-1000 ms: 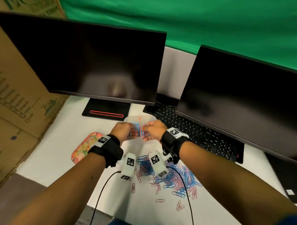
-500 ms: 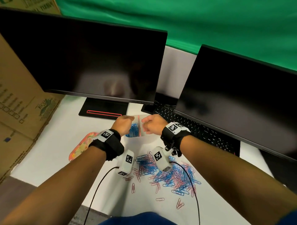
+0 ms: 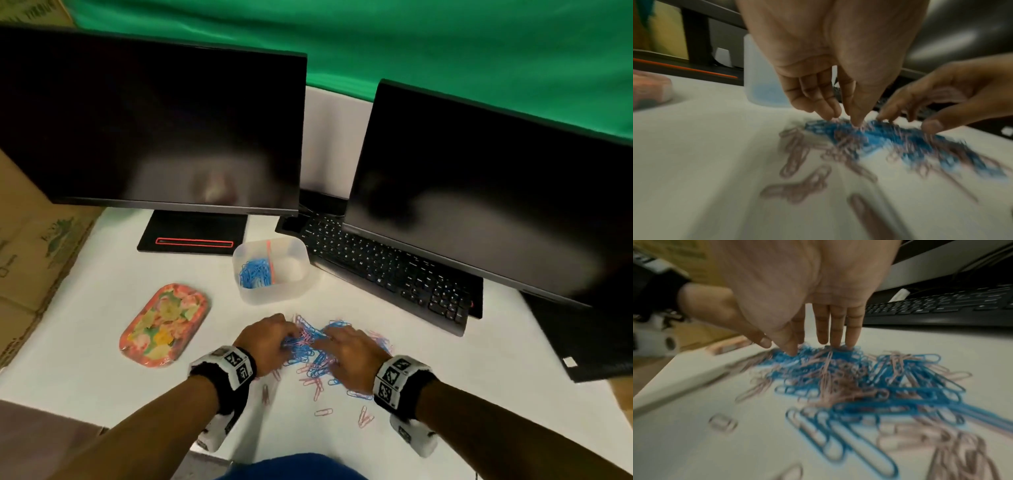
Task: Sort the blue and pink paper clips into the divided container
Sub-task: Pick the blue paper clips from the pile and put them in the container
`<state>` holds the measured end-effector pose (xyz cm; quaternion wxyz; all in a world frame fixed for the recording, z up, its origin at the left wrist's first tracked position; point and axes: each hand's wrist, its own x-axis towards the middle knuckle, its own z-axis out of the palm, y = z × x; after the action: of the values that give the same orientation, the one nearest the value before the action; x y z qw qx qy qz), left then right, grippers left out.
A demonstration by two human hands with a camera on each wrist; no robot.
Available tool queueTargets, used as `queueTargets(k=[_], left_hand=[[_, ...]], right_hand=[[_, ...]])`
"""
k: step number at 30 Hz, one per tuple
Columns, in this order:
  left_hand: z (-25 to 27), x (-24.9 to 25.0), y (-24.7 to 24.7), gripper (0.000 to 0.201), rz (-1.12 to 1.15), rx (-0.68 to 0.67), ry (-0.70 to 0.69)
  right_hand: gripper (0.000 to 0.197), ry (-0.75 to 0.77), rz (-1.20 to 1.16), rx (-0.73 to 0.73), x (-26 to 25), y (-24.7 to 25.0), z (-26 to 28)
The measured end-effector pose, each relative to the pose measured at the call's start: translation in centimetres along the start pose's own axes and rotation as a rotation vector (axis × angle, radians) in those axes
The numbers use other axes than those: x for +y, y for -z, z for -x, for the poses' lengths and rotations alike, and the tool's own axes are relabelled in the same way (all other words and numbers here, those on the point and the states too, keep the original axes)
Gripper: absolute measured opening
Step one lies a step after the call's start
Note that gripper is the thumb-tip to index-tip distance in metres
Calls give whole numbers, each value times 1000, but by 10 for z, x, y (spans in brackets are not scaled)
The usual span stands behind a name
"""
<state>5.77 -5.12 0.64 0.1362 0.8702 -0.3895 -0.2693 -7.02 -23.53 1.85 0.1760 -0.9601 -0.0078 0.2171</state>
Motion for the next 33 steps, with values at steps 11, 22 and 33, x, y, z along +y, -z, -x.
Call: queueTargets(k=[11, 22, 33], left_hand=[[11, -3, -12, 27, -107, 17, -32], [-4, 19, -15, 22, -270, 28, 174], [-7, 16, -17, 22, -204, 22, 177]], right_hand=[[52, -58, 125, -95, 12, -13, 23], [34, -175, 46, 96, -1, 2, -8], [29, -166, 161, 74, -25, -8, -24]])
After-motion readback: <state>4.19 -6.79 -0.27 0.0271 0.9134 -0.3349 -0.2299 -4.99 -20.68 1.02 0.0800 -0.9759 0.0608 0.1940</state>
